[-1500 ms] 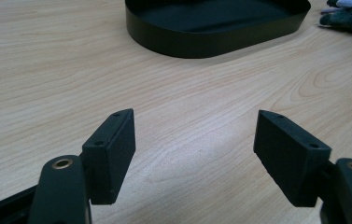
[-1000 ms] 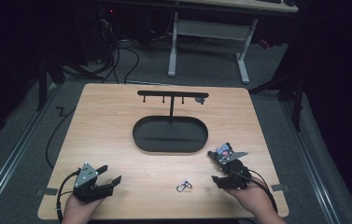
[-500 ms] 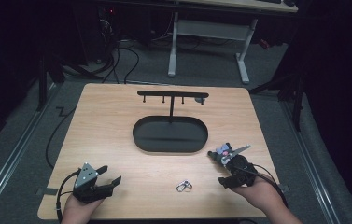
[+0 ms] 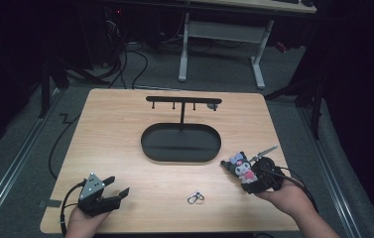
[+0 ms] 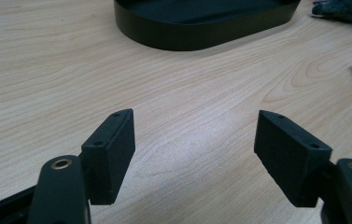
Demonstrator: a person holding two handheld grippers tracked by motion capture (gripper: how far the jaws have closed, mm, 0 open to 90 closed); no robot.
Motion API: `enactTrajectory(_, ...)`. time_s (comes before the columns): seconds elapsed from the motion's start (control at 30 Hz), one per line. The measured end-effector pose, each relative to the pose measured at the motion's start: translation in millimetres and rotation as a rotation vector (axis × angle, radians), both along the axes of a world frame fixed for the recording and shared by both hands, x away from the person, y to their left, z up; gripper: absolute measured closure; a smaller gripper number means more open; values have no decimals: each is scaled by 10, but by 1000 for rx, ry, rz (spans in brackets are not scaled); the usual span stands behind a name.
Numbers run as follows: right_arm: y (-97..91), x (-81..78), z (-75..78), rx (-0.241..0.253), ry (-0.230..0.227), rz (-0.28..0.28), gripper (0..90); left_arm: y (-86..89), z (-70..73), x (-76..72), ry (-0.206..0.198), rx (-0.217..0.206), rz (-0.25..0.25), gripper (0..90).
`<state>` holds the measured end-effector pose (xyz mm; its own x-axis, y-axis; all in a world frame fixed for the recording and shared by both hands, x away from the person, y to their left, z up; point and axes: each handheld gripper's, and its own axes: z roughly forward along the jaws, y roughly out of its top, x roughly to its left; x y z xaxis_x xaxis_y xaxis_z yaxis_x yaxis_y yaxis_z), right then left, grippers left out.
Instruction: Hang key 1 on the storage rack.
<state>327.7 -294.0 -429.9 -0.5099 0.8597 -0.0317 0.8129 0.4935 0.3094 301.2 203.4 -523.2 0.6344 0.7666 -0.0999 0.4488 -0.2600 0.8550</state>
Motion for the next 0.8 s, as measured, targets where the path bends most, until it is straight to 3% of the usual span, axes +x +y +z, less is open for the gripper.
enactTrajectory(0.33,-127,147,-131,-1,20,-62,231,3,-3,-3,1,3,-5,297)
enactTrajectory(0.8,-89,307,-425,-23,63,-55,214,12,-10,1,2,3,-8,297)
